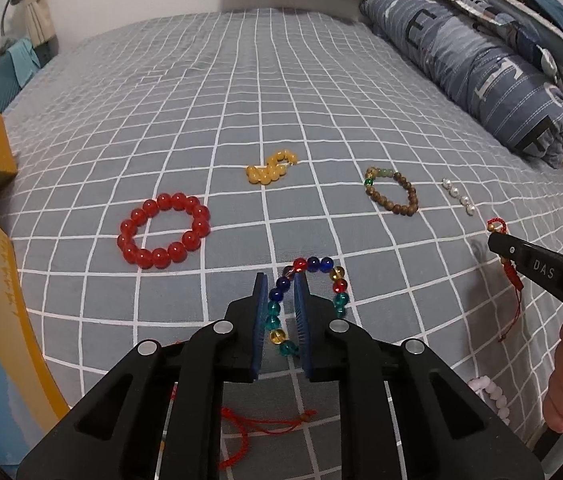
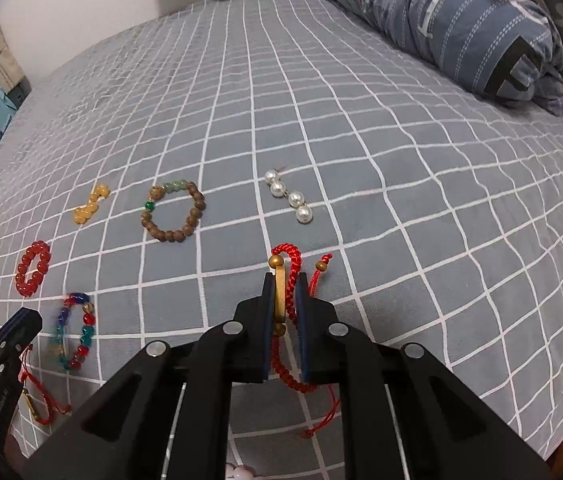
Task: Organize jewelry
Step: 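Grasp the multicolour bead bracelet with the left tool while the right tool grasps the red cord bracelet, then carry both held bracelets over the open white box with both tools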
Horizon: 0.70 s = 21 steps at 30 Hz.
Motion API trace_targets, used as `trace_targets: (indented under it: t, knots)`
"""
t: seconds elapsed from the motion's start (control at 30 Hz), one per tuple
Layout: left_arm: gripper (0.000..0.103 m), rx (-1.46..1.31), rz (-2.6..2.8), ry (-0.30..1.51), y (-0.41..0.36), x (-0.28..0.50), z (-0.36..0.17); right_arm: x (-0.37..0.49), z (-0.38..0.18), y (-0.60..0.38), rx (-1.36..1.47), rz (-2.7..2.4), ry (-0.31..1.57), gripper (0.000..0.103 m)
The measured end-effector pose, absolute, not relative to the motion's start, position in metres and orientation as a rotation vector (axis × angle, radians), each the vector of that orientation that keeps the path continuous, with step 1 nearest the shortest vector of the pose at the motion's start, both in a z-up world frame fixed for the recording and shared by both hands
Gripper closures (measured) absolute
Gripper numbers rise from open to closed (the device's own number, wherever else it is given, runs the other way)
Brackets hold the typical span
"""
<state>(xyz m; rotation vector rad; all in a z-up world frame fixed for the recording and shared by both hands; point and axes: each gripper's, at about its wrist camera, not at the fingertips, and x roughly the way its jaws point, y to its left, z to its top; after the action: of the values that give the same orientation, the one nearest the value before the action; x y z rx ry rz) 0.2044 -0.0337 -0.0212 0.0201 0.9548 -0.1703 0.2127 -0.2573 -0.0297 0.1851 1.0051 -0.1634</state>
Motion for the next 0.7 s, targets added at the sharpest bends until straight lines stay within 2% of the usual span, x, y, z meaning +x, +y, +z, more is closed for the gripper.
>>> trace_targets:
  t: [0.23,0.27,0.33,0.4,0.5,0.57,0.6,0.63,0.67,0.7]
  knots:
    - [0.090,0.033,-0.155,0.981,-0.034,0.210,-0.029,0.211,-0.030,-0.251,0.160,-0.156,1.003,0.094]
    - [0.087,0.040,-0.152,0.990,-0.035,0.212,-0.033,0.212,-0.030,-0.250,0.159,-0.156,1.006,0.094]
    - [0.073,0.030,-0.148,1.003,-0.035,0.216,-0.039,0.212,-0.031,-0.248,0.151,-0.150,1.010,0.094]
    - [0.065,0.033,-0.121,1.003,-0.034,0.219,-0.045,0.212,-0.032,-0.246,0.145,-0.145,1.013,0.094]
    - [0.065,0.048,-0.111,1.014,-0.035,0.223,-0.054,0.215,-0.033,-0.245,0.143,-0.141,1.017,0.094]
    - [0.066,0.063,-0.103,1.018,-0.037,0.224,-0.059,0.214,-0.034,-0.246,0.148,-0.140,1.019,0.094]
    - [0.070,0.071,-0.101,1.016,-0.038,0.224,-0.060,0.214,-0.034,-0.247,0.149,-0.141,1.020,0.094]
    - [0.086,0.079,-0.102,1.014,-0.038,0.224,-0.060,0.214,-0.034,-0.247,0.149,-0.143,1.020,0.094]
    - [0.092,0.082,-0.108,1.017,-0.038,0.224,-0.060,0.214,-0.034,-0.247,0.149,-0.144,1.020,0.094]
    - [0.094,0.076,-0.111,1.018,-0.038,0.224,-0.059,0.214,-0.034,-0.248,0.149,-0.146,1.020,0.094]
